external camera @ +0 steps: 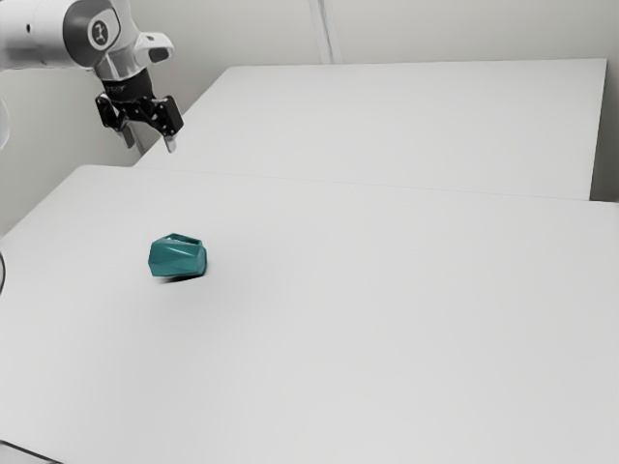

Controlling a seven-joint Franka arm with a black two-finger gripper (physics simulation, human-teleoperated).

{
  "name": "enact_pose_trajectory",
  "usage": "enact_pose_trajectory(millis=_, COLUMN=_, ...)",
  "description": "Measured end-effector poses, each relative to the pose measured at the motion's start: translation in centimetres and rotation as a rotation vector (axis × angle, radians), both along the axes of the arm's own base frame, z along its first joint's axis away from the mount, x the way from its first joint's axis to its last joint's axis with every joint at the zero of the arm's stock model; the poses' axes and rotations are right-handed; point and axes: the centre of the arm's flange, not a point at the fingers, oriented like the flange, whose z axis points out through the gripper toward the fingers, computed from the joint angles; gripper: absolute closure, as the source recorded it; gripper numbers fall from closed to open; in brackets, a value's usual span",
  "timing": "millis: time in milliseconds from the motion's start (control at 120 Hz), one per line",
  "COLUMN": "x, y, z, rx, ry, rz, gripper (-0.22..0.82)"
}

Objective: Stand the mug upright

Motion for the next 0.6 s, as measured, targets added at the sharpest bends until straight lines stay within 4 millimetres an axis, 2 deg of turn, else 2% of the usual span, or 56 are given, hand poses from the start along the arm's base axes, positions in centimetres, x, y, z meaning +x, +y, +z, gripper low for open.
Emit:
enact_pose_trajectory(millis=100, x=-0.2, y=0.0, z=0.2, rx=-0.004, ry=-0.004, rz=0.000, gripper=0.02)
enact_pose_trajectory(millis=183, x=-1.2, y=-0.1, z=1.3, rx=-0.008, ry=-0.019, rz=0.001, gripper=0.02)
enact_pose_trajectory(millis=292, x=-2.5, y=1.3, z=1.4, rx=-0.026, ry=-0.033, rz=0.030, gripper=0.02)
enact_pose_trajectory(millis=383, x=-3.3, y=4.8, z=-0.6, rx=-0.100, ry=-0.038, rz=0.107, gripper=0.02)
enact_pose_trajectory(millis=525, x=-4.8, y=12.7, z=-4.2, rx=-0.262, ry=-0.059, rz=0.288, gripper=0.02)
enact_pose_trajectory(millis=600, x=-4.6, y=15.2, z=-6.7, rx=-0.336, ry=-0.063, rz=0.349, gripper=0.02)
